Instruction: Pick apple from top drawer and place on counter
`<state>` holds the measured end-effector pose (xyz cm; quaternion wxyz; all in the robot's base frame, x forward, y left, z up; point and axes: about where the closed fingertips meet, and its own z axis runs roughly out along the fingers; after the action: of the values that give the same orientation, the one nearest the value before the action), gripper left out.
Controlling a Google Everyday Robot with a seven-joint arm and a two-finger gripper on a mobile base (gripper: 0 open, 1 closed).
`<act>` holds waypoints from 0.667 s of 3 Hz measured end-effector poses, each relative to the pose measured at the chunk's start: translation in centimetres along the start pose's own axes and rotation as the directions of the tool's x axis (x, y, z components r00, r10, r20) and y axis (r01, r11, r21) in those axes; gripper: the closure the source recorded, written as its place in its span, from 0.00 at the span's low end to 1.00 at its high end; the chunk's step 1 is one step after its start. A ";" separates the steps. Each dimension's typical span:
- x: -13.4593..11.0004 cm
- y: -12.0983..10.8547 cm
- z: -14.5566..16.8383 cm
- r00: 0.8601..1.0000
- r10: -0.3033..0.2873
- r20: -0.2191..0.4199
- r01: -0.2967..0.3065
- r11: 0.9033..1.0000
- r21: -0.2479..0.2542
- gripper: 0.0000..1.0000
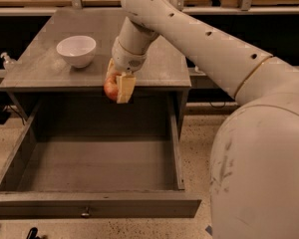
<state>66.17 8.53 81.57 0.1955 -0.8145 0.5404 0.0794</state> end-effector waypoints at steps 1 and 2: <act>0.0 0.0 0.0 1.000 0.000 0.000 0.000 1.000 0.000 0.64; 0.0 0.0 0.0 1.000 0.000 0.000 0.000 1.000 0.000 0.63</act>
Offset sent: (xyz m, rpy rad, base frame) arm -0.0088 0.0030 0.0101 -0.0120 -0.1497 0.0724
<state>66.14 8.53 81.57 0.1956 -0.8146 0.5403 0.0793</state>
